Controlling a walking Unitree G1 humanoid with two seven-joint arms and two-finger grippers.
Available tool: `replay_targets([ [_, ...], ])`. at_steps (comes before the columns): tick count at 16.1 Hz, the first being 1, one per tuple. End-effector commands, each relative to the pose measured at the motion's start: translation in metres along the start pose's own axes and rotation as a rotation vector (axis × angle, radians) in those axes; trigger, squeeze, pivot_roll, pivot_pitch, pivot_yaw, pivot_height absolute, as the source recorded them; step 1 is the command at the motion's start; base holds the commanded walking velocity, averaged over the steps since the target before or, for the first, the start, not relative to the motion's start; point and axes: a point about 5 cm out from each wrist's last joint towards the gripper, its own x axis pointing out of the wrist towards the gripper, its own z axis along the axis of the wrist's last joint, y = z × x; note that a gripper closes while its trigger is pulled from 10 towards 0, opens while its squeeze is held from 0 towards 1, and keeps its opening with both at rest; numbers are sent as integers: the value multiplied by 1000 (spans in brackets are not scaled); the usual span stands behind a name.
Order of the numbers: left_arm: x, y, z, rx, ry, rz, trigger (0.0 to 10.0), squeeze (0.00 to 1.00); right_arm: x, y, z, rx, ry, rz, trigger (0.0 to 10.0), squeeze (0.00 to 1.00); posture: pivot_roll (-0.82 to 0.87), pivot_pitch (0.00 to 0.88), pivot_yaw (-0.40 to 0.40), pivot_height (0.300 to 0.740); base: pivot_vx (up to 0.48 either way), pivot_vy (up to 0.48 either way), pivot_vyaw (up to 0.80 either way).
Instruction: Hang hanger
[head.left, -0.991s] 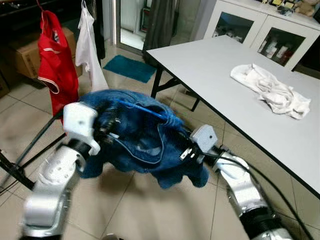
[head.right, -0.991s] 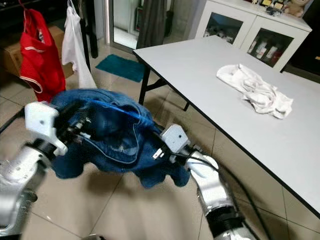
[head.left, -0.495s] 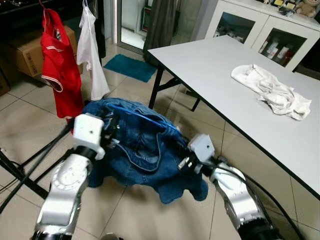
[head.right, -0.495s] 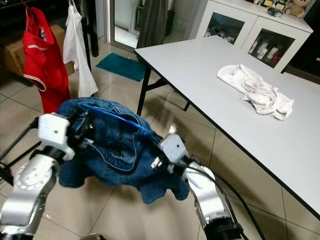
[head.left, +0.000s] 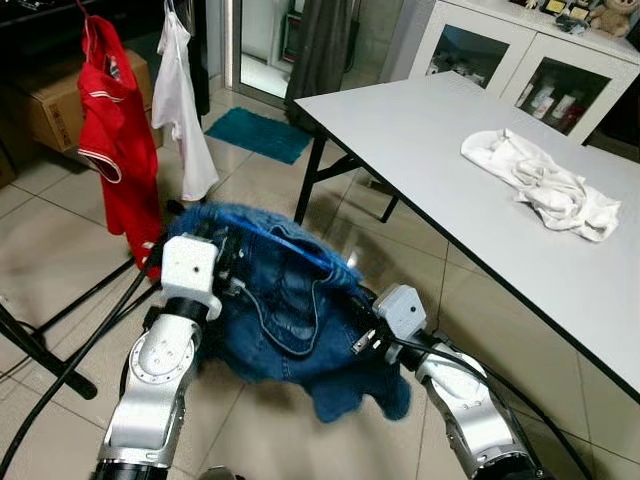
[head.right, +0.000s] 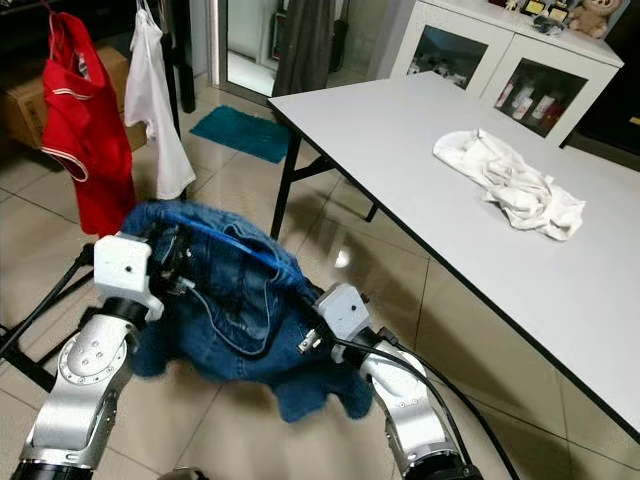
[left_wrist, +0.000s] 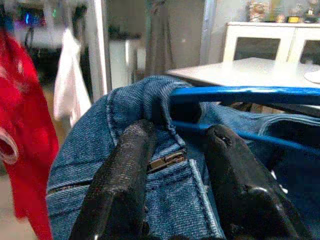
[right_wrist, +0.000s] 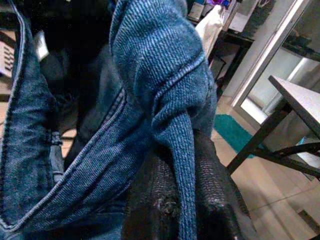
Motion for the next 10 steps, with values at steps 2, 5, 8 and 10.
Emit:
replay_targets([
  [2,1,-4,-9,-90,48,25,10000,0,-4,-12,8,-16,-50,-28,0,0,145,67,-185,740,0,0,0],
  [5,-1,-16,-26,-167,107,14,10000,0,-20,-13,1,26,-54,-69,0,0,105,69,-176,740,0,0,0],
  [8,-3,-35,-31,-171,119,-64,10000,0,-28,-10,-4,79,-37,-141,510,0,45,77,-139,740,0,0,0],
  [10,-1,-43,-29,-184,102,-91,10000,0,-30,-13,-4,79,-35,-167,8118,0,27,76,-125,740,0,0,0],
])
